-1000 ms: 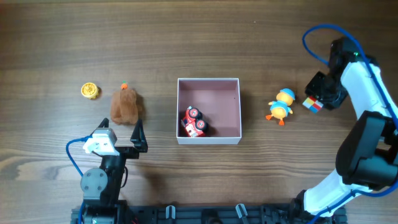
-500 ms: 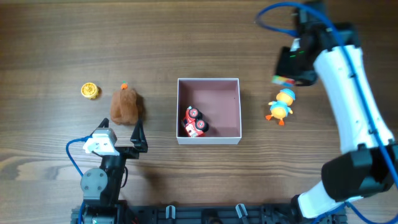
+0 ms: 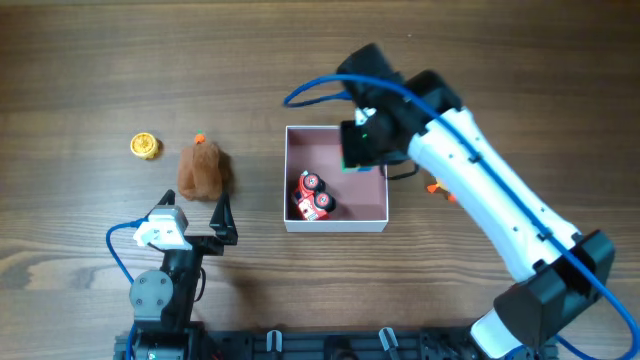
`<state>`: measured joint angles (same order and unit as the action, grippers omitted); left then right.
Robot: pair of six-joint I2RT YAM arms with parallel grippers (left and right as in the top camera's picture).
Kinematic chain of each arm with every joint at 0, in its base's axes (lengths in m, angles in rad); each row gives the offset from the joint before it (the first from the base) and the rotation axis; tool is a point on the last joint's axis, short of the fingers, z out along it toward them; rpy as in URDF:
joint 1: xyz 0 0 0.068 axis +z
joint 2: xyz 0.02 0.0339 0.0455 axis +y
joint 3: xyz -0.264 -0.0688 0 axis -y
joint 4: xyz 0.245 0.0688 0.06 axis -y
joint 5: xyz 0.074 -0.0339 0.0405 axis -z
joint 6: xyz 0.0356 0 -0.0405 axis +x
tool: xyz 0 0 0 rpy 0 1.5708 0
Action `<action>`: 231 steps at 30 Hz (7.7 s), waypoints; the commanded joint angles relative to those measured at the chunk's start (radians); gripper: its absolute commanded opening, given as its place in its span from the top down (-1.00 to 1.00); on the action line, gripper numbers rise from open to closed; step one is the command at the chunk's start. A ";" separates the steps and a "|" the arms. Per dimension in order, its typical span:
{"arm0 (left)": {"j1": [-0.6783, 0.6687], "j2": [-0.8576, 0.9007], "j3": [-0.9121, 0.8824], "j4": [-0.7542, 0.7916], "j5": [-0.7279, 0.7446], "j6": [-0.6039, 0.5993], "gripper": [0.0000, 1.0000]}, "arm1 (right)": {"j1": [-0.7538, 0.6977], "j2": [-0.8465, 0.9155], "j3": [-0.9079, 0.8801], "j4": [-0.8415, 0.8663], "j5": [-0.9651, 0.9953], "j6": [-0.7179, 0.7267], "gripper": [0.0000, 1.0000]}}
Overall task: Pack container
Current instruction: 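Carry the cube into the box, release it, and withdraw, then lower the right gripper onto the blue-hat duck and grasp it, then carry the duck into the box and release it, then raise the right gripper away and move the left gripper over the brown plush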
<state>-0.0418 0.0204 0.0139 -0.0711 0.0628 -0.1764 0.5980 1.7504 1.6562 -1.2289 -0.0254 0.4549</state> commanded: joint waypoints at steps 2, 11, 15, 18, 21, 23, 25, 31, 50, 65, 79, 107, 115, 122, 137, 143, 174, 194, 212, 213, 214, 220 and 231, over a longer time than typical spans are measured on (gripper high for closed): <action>0.007 -0.004 -0.008 0.001 0.018 0.008 -1.00 | 0.023 0.031 -0.087 0.063 0.009 0.069 0.07; 0.007 -0.004 -0.008 0.001 0.018 0.008 -0.99 | 0.018 0.090 -0.133 0.177 0.038 0.069 0.01; 0.007 -0.004 -0.008 0.001 0.018 0.008 -0.99 | 0.010 0.130 -0.133 0.171 0.140 0.069 -0.02; 0.007 -0.004 -0.008 0.001 0.018 0.008 -0.99 | -0.008 0.157 -0.133 0.175 0.141 0.069 -0.03; 0.007 -0.004 -0.008 0.001 0.018 0.008 -1.00 | -0.024 0.172 -0.133 0.177 0.126 0.069 -0.10; 0.006 -0.004 -0.008 0.001 0.018 0.008 -1.00 | -0.030 0.178 -0.133 0.176 0.126 0.068 -0.18; 0.006 -0.004 -0.008 0.001 0.018 0.008 -1.00 | -0.030 0.178 -0.133 0.178 0.126 0.068 -0.19; 0.007 -0.004 -0.008 0.001 0.018 0.008 -1.00 | -0.031 0.176 -0.124 0.185 0.146 0.067 -0.30; 0.006 -0.004 -0.008 0.001 0.018 0.008 -1.00 | -0.464 -0.002 0.093 -0.142 0.278 0.068 -0.71; 0.007 -0.004 -0.008 0.001 0.018 0.008 -0.99 | -0.508 0.059 -0.298 0.264 0.091 0.110 -0.89; 0.006 -0.004 -0.008 0.001 0.018 0.008 -0.99 | -0.554 0.183 -0.343 0.307 0.075 0.124 -0.89; 0.007 -0.004 -0.008 0.001 0.018 0.008 -0.99 | -0.554 0.183 -0.366 0.336 0.069 0.117 0.29; 0.007 -0.004 -0.008 0.001 0.018 0.008 -0.99 | -0.537 0.092 -0.116 0.097 0.103 0.048 0.24; 0.007 -0.004 -0.008 0.001 0.018 0.008 -1.00 | -0.385 -0.053 0.005 0.008 0.042 0.019 0.24; 0.007 -0.004 -0.008 0.001 0.018 0.008 -0.99 | 0.036 -0.096 -0.004 0.029 0.088 0.098 0.12; 0.007 -0.004 -0.008 0.001 0.018 0.008 -1.00 | 0.044 -0.068 -0.037 0.077 0.100 0.094 0.06; 0.007 -0.004 -0.008 0.001 0.018 0.008 -1.00 | -0.601 -0.045 -0.032 0.119 0.165 0.015 -0.99; 0.007 -0.004 -0.008 0.001 0.018 0.008 -1.00 | -0.928 -0.019 -0.232 0.328 0.154 0.015 -1.00; 0.006 0.024 0.059 -0.032 0.222 -0.071 -0.99 | -0.949 -0.019 -0.232 0.365 0.137 0.016 -0.99; 0.006 0.040 0.089 -0.051 0.185 -0.070 -0.99 | -0.949 -0.019 -0.232 0.370 0.137 0.016 -1.00; 0.006 0.068 0.133 -0.079 0.133 -0.070 -0.99 | -0.949 -0.019 -0.232 0.373 0.137 0.016 -0.99; 0.006 0.407 0.562 -0.431 -0.009 -0.062 -0.99 | -0.949 -0.019 -0.232 0.381 0.136 0.016 -1.00; 0.005 1.146 1.272 -0.896 -0.001 -0.094 -0.99 | -0.949 -0.019 -0.232 0.381 0.137 0.016 -1.00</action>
<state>-0.0418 0.9146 0.9695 -0.7139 0.0776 -0.2523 -0.3546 1.7241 1.4277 -0.8509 0.1139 0.4522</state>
